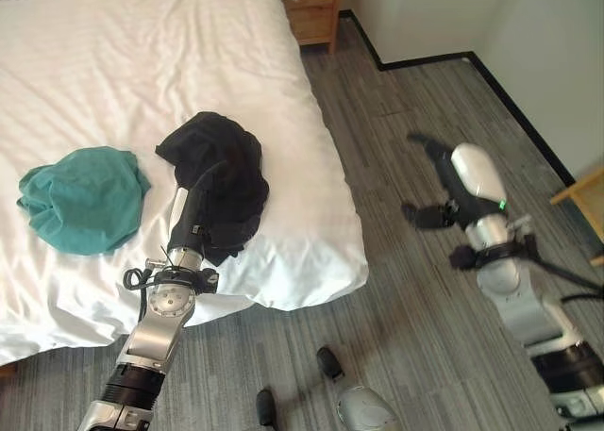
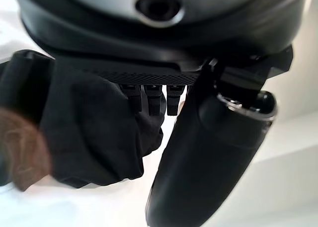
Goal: Pick up bed clothes into laundry basket.
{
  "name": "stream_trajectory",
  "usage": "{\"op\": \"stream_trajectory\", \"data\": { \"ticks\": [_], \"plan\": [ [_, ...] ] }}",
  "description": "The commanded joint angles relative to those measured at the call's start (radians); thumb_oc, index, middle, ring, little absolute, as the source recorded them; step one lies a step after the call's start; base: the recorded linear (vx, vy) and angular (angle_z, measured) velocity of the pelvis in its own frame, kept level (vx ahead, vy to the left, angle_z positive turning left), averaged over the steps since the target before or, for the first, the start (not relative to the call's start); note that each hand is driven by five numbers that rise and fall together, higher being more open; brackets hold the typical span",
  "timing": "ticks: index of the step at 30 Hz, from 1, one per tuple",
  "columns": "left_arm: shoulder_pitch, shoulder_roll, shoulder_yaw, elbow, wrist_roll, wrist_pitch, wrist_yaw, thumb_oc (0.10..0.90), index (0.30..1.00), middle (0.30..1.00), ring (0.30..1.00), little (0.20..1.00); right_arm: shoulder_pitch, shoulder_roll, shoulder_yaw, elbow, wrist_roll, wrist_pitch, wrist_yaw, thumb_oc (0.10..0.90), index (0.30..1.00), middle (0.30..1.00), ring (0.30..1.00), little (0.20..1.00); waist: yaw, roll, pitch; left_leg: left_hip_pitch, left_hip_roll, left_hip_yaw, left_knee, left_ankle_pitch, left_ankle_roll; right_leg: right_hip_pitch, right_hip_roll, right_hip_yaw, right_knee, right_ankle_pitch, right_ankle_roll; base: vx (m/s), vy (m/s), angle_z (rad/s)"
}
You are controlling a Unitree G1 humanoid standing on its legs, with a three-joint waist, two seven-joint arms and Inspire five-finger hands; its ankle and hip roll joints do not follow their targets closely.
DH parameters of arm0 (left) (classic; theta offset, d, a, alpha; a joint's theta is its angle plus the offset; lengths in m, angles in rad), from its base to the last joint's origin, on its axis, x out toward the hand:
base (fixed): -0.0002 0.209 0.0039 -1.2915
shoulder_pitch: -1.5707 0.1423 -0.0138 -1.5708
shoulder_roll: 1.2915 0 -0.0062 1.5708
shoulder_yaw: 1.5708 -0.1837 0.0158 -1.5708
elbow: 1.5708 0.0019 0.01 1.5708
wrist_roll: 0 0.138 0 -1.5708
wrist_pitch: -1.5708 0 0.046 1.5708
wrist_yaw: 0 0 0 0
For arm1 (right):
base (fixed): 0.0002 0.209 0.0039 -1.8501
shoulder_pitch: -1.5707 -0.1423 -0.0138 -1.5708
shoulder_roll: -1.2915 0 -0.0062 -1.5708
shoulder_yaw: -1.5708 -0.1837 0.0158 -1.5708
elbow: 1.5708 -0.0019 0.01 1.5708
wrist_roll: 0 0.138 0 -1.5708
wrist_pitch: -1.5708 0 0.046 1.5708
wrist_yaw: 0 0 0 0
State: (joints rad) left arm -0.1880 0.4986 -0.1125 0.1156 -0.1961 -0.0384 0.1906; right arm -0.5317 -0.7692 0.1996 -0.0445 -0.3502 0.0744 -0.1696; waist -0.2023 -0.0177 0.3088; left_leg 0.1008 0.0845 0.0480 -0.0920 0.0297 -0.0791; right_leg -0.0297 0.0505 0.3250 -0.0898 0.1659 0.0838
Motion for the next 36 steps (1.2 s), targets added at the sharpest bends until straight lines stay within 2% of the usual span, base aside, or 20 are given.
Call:
{"op": "stream_trajectory", "data": {
  "ticks": [1,5,9,10,14,19,22,25,31,36],
  "plan": [
    [0.045,0.100,0.013,-0.052,0.006,-0.092,0.032,0.800,0.900,0.900,0.900,0.900,-0.117,0.051,0.049,-0.013,-0.014,-0.057,-0.074,0.800,0.900,0.900,0.900,0.900,0.059,-0.065,-0.158,0.006,-0.097,0.009,0.005,-0.103,0.043,0.004,-0.118,0.024,0.109,-0.085,0.085,0.05,-0.007,0.15],
    [0.027,0.110,0.014,-0.035,-0.016,-0.105,0.042,0.800,0.900,0.900,0.900,0.900,-0.183,0.081,0.123,0.027,-0.003,-0.062,-0.063,0.800,0.900,0.900,0.900,0.900,0.079,-0.059,-0.166,0.008,-0.101,0.007,0.005,-0.105,0.043,0.020,-0.125,0.015,0.092,-0.098,0.080,0.05,-0.005,0.08],
    [-0.030,0.120,-0.019,0.005,-0.037,-0.110,0.051,0.800,0.900,0.900,0.900,0.900,-0.296,0.090,0.225,0.173,0.014,-0.054,-0.052,0.800,0.900,0.900,0.900,0.900,0.095,-0.060,-0.165,0.003,-0.102,0.006,0.005,-0.101,0.042,0.027,-0.131,0.003,0.085,-0.109,0.077,0.03,-0.022,0.02],
    [-0.060,0.120,-0.043,0.053,-0.050,-0.109,0.051,0.800,0.900,0.900,0.900,0.900,-0.364,0.075,0.277,0.253,0.015,-0.041,-0.041,0.800,0.900,0.900,0.900,0.900,0.104,-0.065,-0.167,-0.001,-0.101,0.006,0.005,-0.098,0.039,0.027,-0.132,-0.002,0.085,-0.112,0.078,0.05,-0.030,0.09],
    [-0.111,0.112,-0.087,0.148,-0.065,-0.111,0.041,0.800,0.900,0.900,0.900,0.900,-0.498,0.073,0.376,0.423,0.047,-0.026,-0.021,0.800,0.900,0.900,0.900,0.900,0.114,-0.065,-0.167,-0.007,-0.099,0.000,0.005,-0.093,0.033,0.032,-0.136,-0.013,0.075,-0.127,0.073,0.08,-0.028,0.06],
    [-0.160,0.106,-0.112,0.194,-0.088,-0.121,0.040,0.800,0.900,0.900,0.900,0.900,-0.561,0.077,0.418,0.533,0.084,-0.028,-0.021,0.800,0.900,0.900,0.900,0.900,0.117,-0.064,-0.168,-0.019,-0.098,-0.002,0.005,-0.088,0.029,0.028,-0.137,-0.020,0.066,-0.131,0.072,0.03,-0.015,0.10],
    [-0.272,0.111,-0.157,0.262,-0.110,-0.129,0.050,0.800,0.900,0.900,0.900,0.900,-0.614,0.100,0.458,0.643,0.124,-0.024,-0.017,0.800,0.900,0.900,0.900,0.900,0.119,-0.063,-0.169,-0.038,-0.096,-0.005,0.005,-0.077,0.024,0.021,-0.134,-0.027,0.061,-0.134,0.071,0.03,-0.019,0.16],
    [-0.339,0.104,-0.186,0.289,-0.122,-0.133,0.056,0.800,0.900,0.900,0.900,0.900,-0.628,0.122,0.474,0.675,0.142,-0.020,-0.011,0.800,0.900,0.900,0.900,0.900,0.122,-0.061,-0.166,-0.052,-0.095,-0.008,0.005,-0.071,0.021,0.013,-0.131,-0.033,0.058,-0.135,0.069,0.00,-0.006,0.03],
    [-0.378,0.086,-0.221,0.327,-0.132,-0.130,0.050,0.800,0.900,0.900,0.900,0.900,-0.612,0.164,0.504,0.716,0.143,-0.018,0.008,0.800,0.900,0.900,0.900,0.900,0.143,-0.056,-0.150,-0.085,-0.093,-0.022,0.005,-0.056,0.018,-0.007,-0.128,-0.048,0.053,-0.140,0.063,0.00,-0.034,0.07],
    [-0.393,0.038,-0.249,0.383,-0.165,-0.131,0.050,0.800,0.900,0.900,0.900,0.900,-0.609,0.244,0.525,0.744,0.138,-0.017,0.008,0.800,0.900,0.900,0.900,0.900,0.156,-0.050,-0.131,-0.104,-0.091,-0.030,0.005,-0.046,0.018,-0.017,-0.122,-0.060,0.047,-0.145,0.052,-0.01,-0.031,0.06]
  ]
}}
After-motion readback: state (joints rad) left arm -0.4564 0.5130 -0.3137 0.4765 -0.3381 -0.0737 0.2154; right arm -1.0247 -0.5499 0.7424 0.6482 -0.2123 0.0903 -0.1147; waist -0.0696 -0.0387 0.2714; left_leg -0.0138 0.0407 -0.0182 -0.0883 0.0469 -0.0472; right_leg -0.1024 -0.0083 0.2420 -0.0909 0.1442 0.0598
